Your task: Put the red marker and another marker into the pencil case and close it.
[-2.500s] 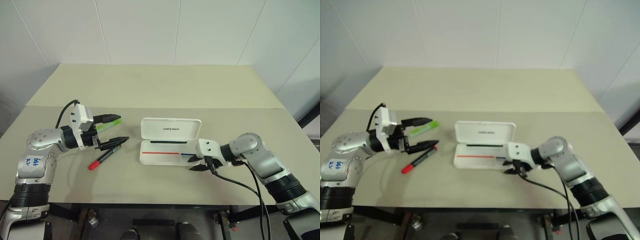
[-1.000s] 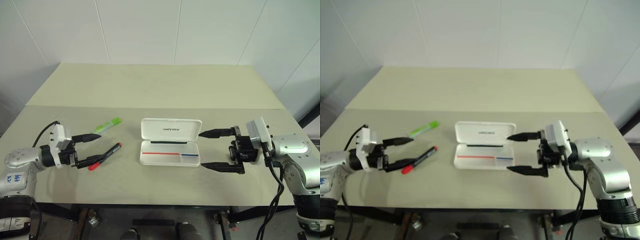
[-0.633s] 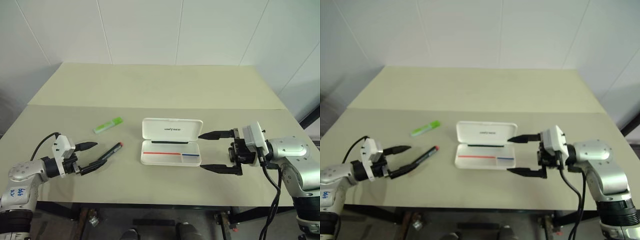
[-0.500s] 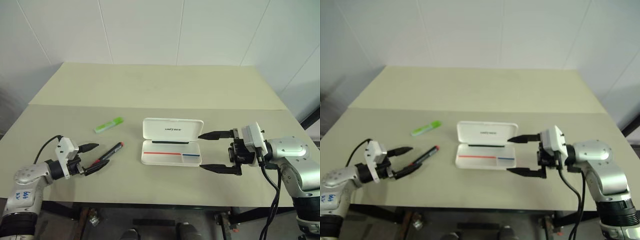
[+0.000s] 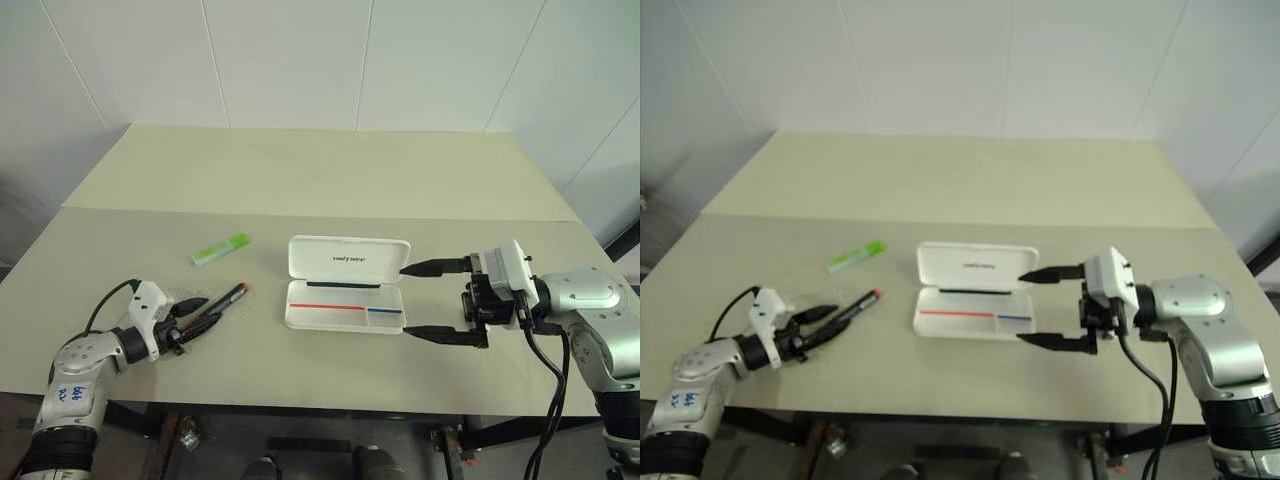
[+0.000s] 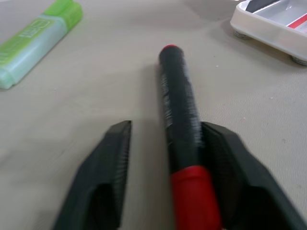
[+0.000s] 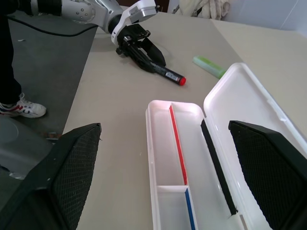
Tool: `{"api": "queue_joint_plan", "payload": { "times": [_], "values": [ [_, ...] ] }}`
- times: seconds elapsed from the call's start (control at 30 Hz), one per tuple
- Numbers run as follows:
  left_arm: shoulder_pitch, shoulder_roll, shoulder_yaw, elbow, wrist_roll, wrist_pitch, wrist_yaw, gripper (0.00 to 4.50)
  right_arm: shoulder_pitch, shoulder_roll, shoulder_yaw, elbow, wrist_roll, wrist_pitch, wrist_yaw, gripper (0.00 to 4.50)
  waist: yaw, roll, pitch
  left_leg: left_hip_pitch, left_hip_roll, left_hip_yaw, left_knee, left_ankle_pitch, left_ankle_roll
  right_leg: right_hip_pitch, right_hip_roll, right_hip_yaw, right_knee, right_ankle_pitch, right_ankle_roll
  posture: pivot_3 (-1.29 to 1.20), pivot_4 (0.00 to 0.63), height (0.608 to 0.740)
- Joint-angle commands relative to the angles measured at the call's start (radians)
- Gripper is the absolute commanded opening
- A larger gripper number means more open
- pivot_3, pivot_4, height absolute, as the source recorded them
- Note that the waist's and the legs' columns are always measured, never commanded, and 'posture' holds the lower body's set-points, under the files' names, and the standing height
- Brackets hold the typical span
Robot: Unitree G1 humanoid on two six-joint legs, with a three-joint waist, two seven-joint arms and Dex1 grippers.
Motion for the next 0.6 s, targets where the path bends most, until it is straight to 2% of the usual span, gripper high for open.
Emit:
{"api": "queue_joint_plan", "payload": {
  "times": [0.03,0.07,0.4,0.6],
  "values": [
    [-0.013,-0.004,0.001,0.012,0.011,-0.021,0.008,0.92,0.007,-0.014,-0.03,-0.027,0.027,-0.003,-0.001,4.5,0.0,0.0,0.0,0.0,0.0,0.0,0.0,0.0,0.0,0.0,0.0,0.0,0.0,0.0,0.0,0.0,0.15,0.74],
    [-0.015,-0.004,0.0,0.011,0.01,-0.018,0.009,0.63,0.01,-0.014,-0.029,-0.028,0.026,-0.005,-0.002,4.5,-0.001,0.0,0.0,0.0,0.0,0.0,0.0,0.0,0.0,0.0,0.0,0.0,0.0,0.0,0.0,0.0,0.15,0.74],
    [-0.026,-0.003,0.036,-0.044,-0.037,0.035,0.034,0.63,0.01,-0.007,-0.025,0.0,0.01,-0.037,-0.002,4.5,0.0,0.0,0.0,0.0,0.0,0.0,0.001,0.0,0.0,0.001,0.0,0.0,0.0,0.0,0.0,0.0,0.15,0.74],
    [0.013,0.058,0.078,-0.196,-0.147,0.075,-0.098,0.63,0.011,-0.007,-0.02,0.034,0.012,-0.049,0.011,4.5,-0.001,0.0,0.0,0.0,0.0,0.0,0.001,0.0,0.0,0.0,0.0,0.0,-0.001,0.0,0.0,0.0,0.15,0.74]
  ]
}}
